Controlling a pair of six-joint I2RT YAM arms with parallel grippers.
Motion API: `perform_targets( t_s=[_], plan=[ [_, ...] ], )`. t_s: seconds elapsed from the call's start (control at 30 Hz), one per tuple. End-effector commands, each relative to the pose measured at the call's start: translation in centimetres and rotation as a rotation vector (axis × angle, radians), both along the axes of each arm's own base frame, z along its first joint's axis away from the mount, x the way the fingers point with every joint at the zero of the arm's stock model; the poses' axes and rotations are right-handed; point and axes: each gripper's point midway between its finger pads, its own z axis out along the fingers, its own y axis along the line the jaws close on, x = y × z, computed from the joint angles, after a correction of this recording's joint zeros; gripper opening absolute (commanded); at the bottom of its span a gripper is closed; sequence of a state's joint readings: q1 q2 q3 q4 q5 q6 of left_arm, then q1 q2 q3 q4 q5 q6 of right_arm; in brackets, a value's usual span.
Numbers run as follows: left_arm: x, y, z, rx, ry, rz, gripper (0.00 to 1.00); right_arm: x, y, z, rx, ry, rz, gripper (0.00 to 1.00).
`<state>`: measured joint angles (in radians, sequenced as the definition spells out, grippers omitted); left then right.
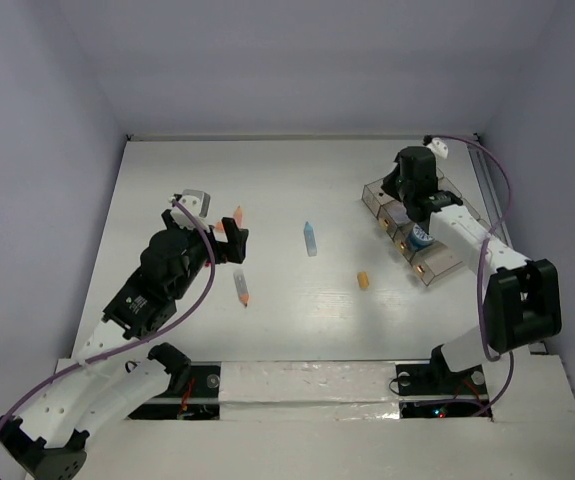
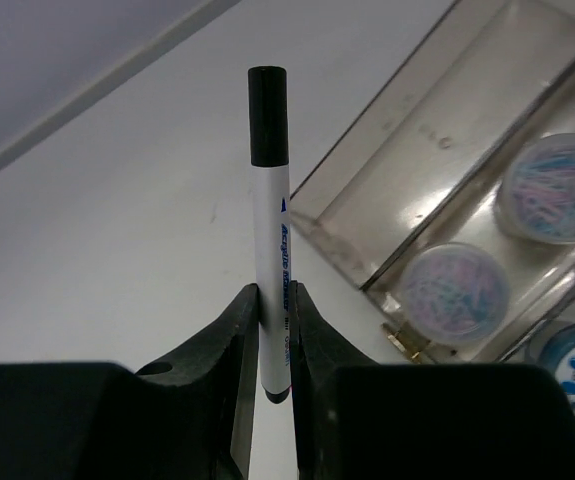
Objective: Sort the stationery into containers
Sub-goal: Place the pen in the storage box.
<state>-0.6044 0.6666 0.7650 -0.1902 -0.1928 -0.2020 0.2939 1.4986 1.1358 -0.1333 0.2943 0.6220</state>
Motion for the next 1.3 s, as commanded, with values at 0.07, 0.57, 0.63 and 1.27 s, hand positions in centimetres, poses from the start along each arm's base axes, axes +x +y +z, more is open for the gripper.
perform_targets(
  t_s=[0.07,0.57,0.63,1.27],
  plan=[
    [0.5,-0.3,0.6,-0.013,-0.031,-0.006,0.99,2.7,-6.1,2.5,0.081,-0.135,-0.291,0.0],
    [0.9,-0.5,0.0,-0.006,-0.009,-0.008,0.99,5.0,-9.7,-3.8,0.236,-0.027,-0.422,0.0],
    [0.9,-0.6,-0.1,-0.005,-0.006,-0.009,0.99,5.4,-9.5,-4.2,0.245,-0.019,-0.419,0.0],
    [1.5,-0.5,-0.8,0.016,0.015,0.002,0.99,7.1,-9.5,-5.7,0.325,-0.034,-0.398,0.28]
  ],
)
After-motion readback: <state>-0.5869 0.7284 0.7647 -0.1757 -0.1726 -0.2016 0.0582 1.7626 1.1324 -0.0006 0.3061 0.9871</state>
